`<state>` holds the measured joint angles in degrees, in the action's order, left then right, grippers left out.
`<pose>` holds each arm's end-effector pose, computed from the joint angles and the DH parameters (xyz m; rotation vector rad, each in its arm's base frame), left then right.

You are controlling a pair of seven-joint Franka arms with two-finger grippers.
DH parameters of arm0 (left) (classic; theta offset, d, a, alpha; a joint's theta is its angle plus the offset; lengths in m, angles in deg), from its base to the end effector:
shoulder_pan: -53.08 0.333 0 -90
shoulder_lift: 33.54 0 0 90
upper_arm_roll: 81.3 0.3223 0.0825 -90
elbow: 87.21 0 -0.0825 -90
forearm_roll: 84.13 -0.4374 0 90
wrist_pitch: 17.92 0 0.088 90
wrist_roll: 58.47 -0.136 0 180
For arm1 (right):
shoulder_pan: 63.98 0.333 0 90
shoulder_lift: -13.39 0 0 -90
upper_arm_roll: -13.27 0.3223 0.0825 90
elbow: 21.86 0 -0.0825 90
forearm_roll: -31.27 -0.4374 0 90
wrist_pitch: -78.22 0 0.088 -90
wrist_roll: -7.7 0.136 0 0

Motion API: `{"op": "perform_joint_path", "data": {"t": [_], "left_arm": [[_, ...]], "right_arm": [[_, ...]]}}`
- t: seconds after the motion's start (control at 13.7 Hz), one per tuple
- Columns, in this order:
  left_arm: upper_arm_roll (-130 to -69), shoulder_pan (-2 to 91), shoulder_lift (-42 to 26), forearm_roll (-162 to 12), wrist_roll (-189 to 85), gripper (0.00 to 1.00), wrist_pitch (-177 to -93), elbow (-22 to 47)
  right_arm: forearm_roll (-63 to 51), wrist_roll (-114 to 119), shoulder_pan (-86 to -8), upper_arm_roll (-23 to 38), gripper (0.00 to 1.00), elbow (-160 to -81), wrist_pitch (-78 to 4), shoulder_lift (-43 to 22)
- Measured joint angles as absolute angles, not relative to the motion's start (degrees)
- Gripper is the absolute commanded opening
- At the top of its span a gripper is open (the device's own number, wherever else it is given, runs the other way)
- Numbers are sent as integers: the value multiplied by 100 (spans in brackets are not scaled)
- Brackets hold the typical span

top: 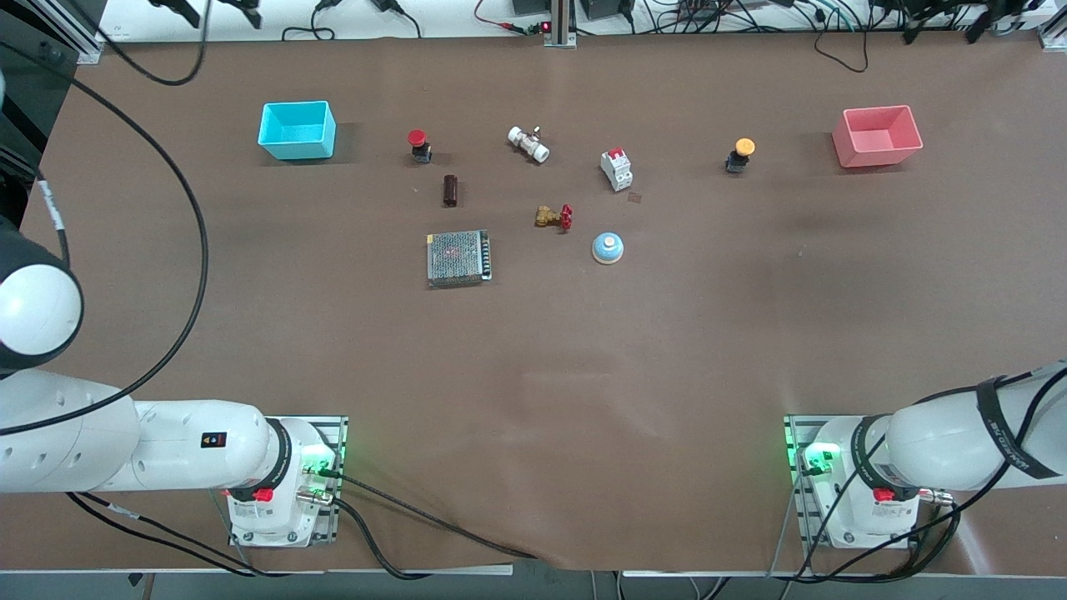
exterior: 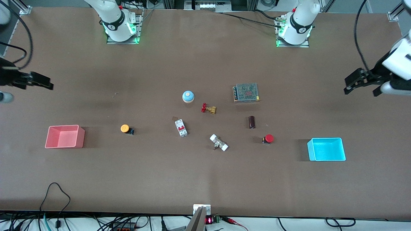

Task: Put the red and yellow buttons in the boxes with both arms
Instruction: 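Reach the right gripper to the yellow button while the left gripper reaches red, then grasp the yellow button with the right gripper while the left gripper grasps red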

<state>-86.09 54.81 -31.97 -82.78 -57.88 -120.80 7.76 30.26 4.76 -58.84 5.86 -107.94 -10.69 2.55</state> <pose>0.6367 -0.0362 0.5597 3.1073 -0.0606 0.1709 0.6535 -0.0175 0.5172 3.1336 0.0179 -0.2172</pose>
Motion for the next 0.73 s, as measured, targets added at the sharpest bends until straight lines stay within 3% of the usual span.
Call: {"op": "perform_joint_path", "data": {"t": [0.36,0.73], "left_arm": [[-8916,5382,-2318,-8278,-5258,100,-12759,778],[-8991,5010,-1364,-8278,-4632,100,-13750,783]], "right_arm": [[3024,574,-5273,624,100,-10847,-2041,-1014],[3015,1182,-4829,630,100,-11192,-2931,-1573]]}}
